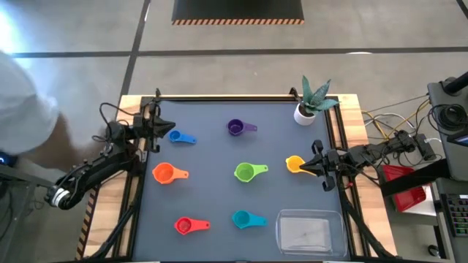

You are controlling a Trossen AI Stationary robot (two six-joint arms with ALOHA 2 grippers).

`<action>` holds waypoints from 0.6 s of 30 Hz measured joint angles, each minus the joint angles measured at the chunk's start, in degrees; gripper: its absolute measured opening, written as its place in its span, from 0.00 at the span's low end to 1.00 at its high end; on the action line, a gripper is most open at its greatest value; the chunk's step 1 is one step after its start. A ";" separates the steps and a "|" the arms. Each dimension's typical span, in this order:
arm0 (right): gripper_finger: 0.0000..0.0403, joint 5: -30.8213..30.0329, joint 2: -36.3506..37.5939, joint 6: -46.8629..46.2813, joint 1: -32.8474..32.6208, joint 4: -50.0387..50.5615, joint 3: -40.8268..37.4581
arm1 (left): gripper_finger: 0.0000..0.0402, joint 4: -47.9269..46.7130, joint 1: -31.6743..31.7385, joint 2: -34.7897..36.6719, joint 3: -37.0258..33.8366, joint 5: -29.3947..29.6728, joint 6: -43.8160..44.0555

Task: Nest measuring cups in basket
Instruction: Prepare the orange measuring cup

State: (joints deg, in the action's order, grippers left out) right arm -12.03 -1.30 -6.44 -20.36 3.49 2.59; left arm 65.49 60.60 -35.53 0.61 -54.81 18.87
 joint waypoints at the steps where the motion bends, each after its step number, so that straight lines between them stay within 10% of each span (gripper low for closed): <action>1: 0.02 0.00 -0.02 0.00 0.01 0.00 0.02 | 0.00 0.00 0.00 -0.01 0.01 0.00 -0.01; 11: 0.02 0.00 -0.02 0.00 0.00 0.02 0.01 | 0.00 0.03 0.00 0.00 1.30 3.20 0.59; 18: 0.02 0.01 0.00 0.00 0.00 0.00 0.01 | 0.00 -0.02 0.00 0.00 3.23 3.23 17.35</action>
State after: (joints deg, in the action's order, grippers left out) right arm -12.02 -1.30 -6.44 -20.36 3.49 2.60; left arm 65.47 60.60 -35.53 3.84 -51.57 36.23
